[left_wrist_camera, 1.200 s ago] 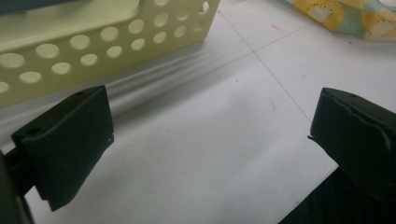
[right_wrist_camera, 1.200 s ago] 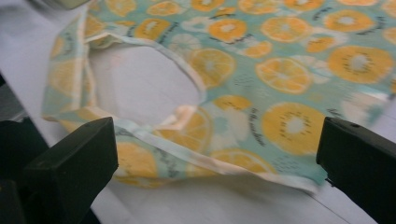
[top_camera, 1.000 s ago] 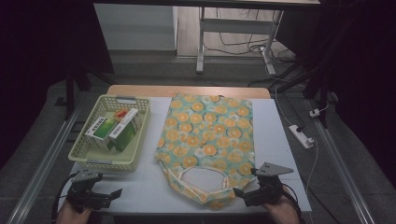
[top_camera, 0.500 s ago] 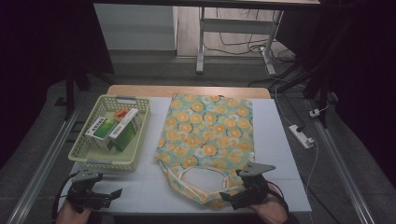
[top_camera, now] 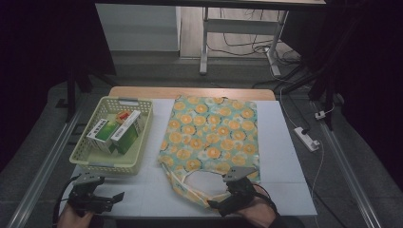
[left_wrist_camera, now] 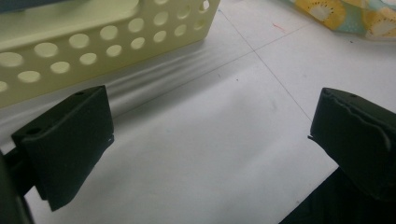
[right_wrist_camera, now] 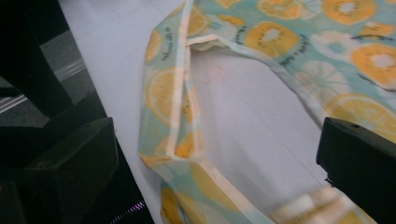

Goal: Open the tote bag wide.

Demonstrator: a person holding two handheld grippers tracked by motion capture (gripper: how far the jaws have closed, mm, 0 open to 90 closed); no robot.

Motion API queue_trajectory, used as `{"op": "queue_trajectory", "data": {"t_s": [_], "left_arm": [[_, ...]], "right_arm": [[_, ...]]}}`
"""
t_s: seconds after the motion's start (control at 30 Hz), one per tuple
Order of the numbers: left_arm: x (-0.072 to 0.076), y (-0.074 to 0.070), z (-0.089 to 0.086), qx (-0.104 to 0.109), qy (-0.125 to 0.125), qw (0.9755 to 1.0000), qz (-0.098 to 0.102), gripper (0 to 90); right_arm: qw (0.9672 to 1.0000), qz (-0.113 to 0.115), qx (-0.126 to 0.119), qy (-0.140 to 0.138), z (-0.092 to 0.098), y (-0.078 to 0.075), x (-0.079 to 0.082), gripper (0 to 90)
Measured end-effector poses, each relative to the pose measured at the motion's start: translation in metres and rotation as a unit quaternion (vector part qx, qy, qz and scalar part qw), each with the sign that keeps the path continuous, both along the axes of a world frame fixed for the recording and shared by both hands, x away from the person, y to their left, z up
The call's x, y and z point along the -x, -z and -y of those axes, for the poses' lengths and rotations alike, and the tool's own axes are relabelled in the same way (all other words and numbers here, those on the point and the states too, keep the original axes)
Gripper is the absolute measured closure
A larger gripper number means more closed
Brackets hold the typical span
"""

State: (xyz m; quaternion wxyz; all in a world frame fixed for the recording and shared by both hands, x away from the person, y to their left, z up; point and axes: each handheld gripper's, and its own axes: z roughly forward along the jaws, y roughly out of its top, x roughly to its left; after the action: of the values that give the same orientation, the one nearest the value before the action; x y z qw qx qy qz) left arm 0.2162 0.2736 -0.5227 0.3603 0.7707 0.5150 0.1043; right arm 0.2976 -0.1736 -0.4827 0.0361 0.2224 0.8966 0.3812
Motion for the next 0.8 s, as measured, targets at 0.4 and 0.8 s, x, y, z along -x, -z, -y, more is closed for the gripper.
{"op": "queue_trajectory", "data": {"t_s": [0.4,0.8], "left_arm": [[0.0,0.0,0.0,-0.001,0.001,1.0,0.0,0.0],[0.0,0.0,0.001,-0.002,0.003,1.0,0.0,0.0]], "right_arm": [[0.9988,-0.005,0.029,-0.04,-0.039,0.013,0.007,0.0],[0.9965,0.003,0.048,-0.068,-0.053,0.018,0.012,28.9]]}}
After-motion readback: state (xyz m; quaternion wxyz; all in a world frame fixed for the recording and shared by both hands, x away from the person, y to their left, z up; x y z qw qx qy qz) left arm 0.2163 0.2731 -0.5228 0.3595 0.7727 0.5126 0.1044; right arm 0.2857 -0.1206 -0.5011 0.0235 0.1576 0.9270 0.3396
